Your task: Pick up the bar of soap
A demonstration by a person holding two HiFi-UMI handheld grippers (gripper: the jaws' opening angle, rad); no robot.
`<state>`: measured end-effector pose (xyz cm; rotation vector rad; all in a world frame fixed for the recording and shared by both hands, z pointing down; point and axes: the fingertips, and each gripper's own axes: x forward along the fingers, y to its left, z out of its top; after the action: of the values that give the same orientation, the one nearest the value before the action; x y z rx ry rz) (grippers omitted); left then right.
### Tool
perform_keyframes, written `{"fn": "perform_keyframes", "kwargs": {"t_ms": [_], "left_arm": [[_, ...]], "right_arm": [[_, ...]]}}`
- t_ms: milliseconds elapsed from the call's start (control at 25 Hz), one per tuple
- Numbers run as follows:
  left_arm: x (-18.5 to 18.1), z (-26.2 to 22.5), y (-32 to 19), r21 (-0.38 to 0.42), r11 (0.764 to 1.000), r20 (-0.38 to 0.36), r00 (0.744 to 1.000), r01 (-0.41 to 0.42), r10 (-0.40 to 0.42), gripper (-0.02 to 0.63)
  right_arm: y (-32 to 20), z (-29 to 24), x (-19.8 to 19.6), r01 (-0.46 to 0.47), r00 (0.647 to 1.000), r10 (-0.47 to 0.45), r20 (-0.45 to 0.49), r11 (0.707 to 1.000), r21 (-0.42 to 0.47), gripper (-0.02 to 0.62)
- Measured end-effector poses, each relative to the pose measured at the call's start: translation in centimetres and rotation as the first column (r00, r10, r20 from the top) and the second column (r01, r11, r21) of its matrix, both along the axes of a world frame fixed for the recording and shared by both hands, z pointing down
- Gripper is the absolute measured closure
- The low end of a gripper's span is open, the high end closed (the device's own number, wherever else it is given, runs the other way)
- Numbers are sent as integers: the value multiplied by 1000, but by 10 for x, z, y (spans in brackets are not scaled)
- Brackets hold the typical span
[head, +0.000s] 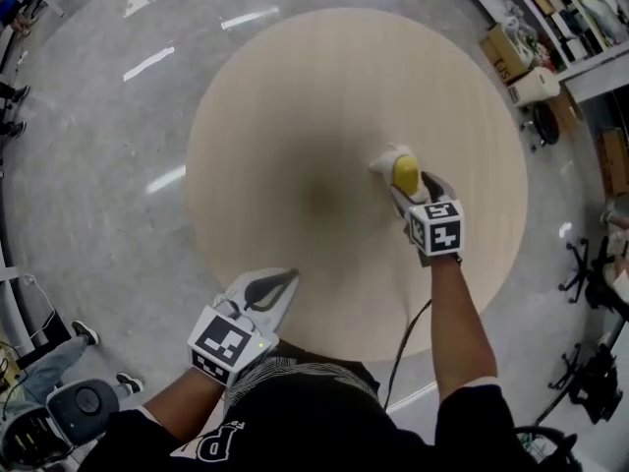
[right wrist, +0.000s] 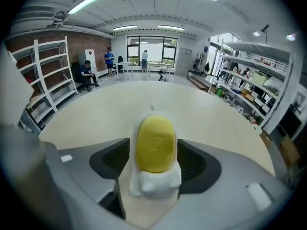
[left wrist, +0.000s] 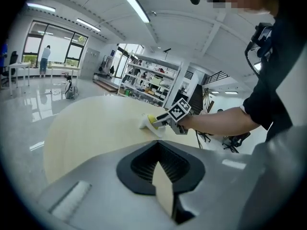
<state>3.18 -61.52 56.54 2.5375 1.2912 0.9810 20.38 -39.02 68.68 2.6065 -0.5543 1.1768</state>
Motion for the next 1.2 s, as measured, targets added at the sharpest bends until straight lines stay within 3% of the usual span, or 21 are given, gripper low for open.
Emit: {"fn": "perform_keyframes", "kwargs": {"t_ms": [120, 280, 400, 600, 880, 1200], "left_arm": [[2, 12, -2, -5, 1000, 19, 1000, -10, 10, 600], [0, 18, 5, -14, 1000, 33, 999, -15, 15, 600], [-3, 15, 8, -15, 1000, 34, 999, -4, 4, 600], [-20, -3, 19, -23, 999, 34, 999, 28, -27, 600], [-29, -2, 28, -29, 999, 47, 998, 33, -32, 600], [-33, -2, 32, -39, 999, 43, 999, 35, -33, 600]], "right_arm": [[-5, 10, 8, -11, 1000, 11, 10, 1000, 15, 277], [-5, 17, 15, 2, 1000, -2, 11, 998, -58, 261], [-7, 18, 13, -17, 1000, 18, 16, 998, -61, 276], [-14, 5, -4, 18, 999, -17, 42, 1000, -12, 284], [-22, 2, -5, 61, 993, -75, 87, 987, 152, 312], [-27, 5, -6, 93, 992, -103, 68, 987, 128, 325]]}}
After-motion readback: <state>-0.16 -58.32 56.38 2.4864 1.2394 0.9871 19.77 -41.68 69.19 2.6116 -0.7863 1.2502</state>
